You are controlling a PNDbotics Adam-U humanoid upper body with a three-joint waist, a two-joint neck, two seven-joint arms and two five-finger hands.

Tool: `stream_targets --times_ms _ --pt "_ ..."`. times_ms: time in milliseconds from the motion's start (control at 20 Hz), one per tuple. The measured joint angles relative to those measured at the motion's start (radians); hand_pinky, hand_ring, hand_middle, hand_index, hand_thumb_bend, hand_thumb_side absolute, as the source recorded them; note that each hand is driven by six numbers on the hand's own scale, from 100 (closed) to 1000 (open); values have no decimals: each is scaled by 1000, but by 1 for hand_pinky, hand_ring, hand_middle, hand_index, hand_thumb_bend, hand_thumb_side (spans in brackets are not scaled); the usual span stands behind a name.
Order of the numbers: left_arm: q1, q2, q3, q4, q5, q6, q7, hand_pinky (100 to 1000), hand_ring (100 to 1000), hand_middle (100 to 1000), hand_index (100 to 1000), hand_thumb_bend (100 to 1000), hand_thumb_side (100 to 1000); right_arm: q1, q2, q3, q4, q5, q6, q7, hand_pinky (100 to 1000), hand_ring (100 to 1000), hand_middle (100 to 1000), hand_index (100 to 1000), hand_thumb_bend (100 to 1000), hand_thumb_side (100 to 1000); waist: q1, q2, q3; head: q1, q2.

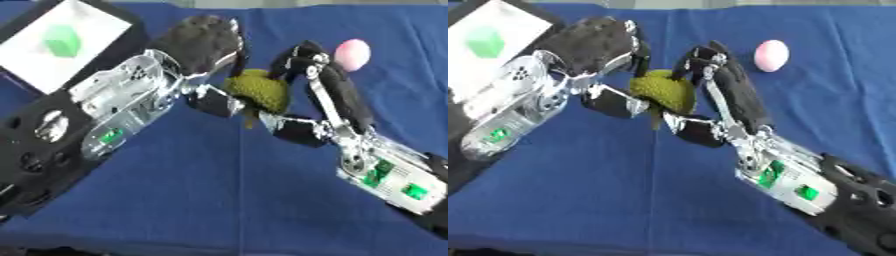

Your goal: Pick up the objects with one hand, pass them to the other hand, and then place them into the box on the other side of the table.

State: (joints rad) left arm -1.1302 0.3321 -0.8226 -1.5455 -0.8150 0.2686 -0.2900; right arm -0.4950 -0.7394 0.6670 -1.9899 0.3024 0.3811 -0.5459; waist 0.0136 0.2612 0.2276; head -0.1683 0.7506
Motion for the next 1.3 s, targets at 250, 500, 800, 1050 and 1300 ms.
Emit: stream_targets --times_ms 250,500,800,1050,1300 --pt "0 0 0 -3 0 6 1 600 479 404 479 367 348 2 -7 -1 0 1 8 -7 1000 495 635 571 381 100 0 0 0 -8 4" --pt "0 0 0 -13 0 13 11 601 499 445 529 332 326 3 -7 -1 0 1 8 -8 1000 490 626 561 359 100 -1 0 1 -8 4" --pt "0 0 0 -20 5 17 24 624 539 494 598 281 310 3 -7 -1 0 3 5 -9 1000 454 556 488 293 100 -1 0 2 7 4" --pt "0 0 0 -28 6 16 24 661 584 554 697 253 354 4 -9 0 0 13 -3 -9 1000 444 539 472 284 100 -2 0 5 13 4" --pt "0 0 -1 -32 -4 16 -6 728 677 660 834 291 427 9 -13 0 0 14 -11 -9 1000 442 537 469 287 100 -2 0 7 13 4"
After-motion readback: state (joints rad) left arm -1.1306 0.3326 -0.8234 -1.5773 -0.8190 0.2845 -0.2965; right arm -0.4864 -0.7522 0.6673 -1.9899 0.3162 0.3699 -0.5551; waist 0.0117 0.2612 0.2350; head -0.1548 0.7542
